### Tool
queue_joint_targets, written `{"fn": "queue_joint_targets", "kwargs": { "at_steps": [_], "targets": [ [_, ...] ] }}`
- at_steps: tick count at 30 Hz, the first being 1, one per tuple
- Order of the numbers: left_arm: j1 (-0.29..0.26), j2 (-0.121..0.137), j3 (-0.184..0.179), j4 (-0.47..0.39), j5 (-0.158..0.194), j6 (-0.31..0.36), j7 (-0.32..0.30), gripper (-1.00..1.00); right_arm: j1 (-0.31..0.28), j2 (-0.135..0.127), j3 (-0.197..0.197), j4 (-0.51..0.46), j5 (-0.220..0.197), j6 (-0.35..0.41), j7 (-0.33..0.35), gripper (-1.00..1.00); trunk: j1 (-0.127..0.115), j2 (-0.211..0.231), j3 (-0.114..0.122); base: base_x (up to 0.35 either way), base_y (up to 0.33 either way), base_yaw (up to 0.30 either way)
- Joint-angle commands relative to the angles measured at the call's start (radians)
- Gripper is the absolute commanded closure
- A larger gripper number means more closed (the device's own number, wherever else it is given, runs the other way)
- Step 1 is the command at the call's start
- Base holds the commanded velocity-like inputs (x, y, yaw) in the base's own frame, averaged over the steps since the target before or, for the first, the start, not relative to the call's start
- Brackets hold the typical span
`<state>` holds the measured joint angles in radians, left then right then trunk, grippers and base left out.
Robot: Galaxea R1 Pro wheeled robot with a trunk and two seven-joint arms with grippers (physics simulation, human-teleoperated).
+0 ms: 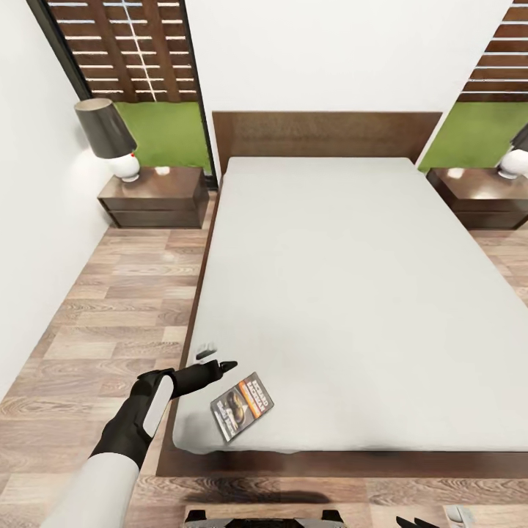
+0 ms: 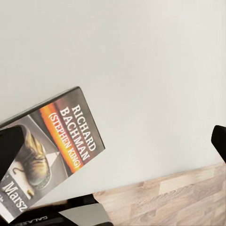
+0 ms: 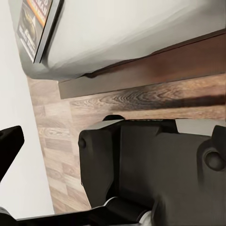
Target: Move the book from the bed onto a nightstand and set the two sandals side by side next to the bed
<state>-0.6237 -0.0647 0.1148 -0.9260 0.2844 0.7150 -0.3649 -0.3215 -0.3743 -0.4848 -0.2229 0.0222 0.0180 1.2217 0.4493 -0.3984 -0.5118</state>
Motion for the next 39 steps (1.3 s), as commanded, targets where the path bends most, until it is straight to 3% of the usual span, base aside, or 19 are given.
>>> {"fn": "queue_joint_targets", "kwargs": {
  "at_steps": [1, 22, 39],
  "targets": [
    [-0.001, -0.001, 0.005, -0.001, 0.002, 0.008, -0.003, -1.0, -0.001, 0.0, -0.004, 0.0, 0.002, 0.002, 0.004, -1.0, 0.001, -0.002, -0.003, 0.068, 0.0, 0.0],
    [-0.001, 0.0, 0.009, -0.001, 0.002, 0.006, -0.002, -1.0, -0.001, 0.0, -0.004, 0.0, 0.002, 0.002, 0.007, -1.0, 0.001, -0.002, -0.015, 0.005, 0.0, 0.0],
    [-0.001, 0.0, 0.009, -0.001, 0.002, 0.008, -0.002, -1.0, -0.001, 0.0, -0.005, 0.0, 0.002, 0.002, 0.007, -1.0, 0.066, -0.121, -0.068, 0.0, 0.0, 0.0]
  ]
}}
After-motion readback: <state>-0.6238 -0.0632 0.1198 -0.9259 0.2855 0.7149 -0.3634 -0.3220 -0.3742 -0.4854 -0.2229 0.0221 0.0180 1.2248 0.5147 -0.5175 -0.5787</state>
